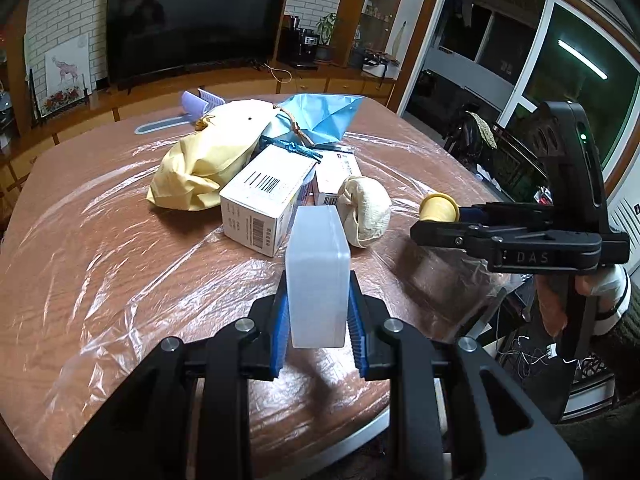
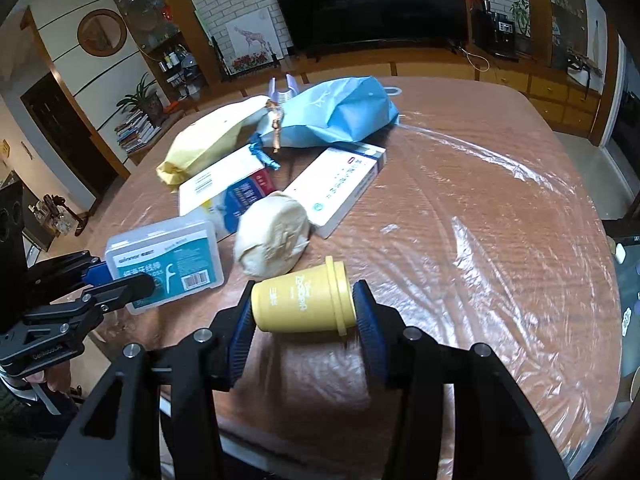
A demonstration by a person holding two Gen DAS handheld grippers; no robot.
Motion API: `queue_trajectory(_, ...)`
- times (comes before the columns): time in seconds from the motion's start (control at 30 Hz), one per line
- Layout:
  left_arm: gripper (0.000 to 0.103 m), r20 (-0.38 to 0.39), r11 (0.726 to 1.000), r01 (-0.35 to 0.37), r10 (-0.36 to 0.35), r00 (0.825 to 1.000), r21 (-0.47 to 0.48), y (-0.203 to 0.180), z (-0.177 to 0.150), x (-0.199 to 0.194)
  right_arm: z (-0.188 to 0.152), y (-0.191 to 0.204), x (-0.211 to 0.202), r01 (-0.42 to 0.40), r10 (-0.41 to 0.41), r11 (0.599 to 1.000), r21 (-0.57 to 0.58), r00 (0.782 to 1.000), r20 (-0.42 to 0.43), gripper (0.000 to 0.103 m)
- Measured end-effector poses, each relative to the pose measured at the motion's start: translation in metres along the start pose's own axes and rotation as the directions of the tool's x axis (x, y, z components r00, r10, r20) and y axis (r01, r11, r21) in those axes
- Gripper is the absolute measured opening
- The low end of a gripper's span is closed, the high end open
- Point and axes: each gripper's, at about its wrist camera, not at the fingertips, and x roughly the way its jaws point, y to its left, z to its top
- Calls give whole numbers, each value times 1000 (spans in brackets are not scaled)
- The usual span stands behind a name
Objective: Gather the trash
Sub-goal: 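Grasp the clear plastic box with the left tool while the right tool grasps the yellow cup, then carry the clear box and yellow cup over the trash bin with both tools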
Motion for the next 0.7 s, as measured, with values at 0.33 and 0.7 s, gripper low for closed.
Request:
queue_trajectory(0.33, 28, 40, 1000, -10, 11, 999, -8, -4, -3, -17, -5, 19, -11, -32, 32, 999, -14, 999, 11, 47)
queue_trajectory(0.7, 28, 29, 1000, -7, 7, 1000, 2, -11, -25, -42, -26, 43, -34, -95, 96, 995, -40, 995, 15, 47)
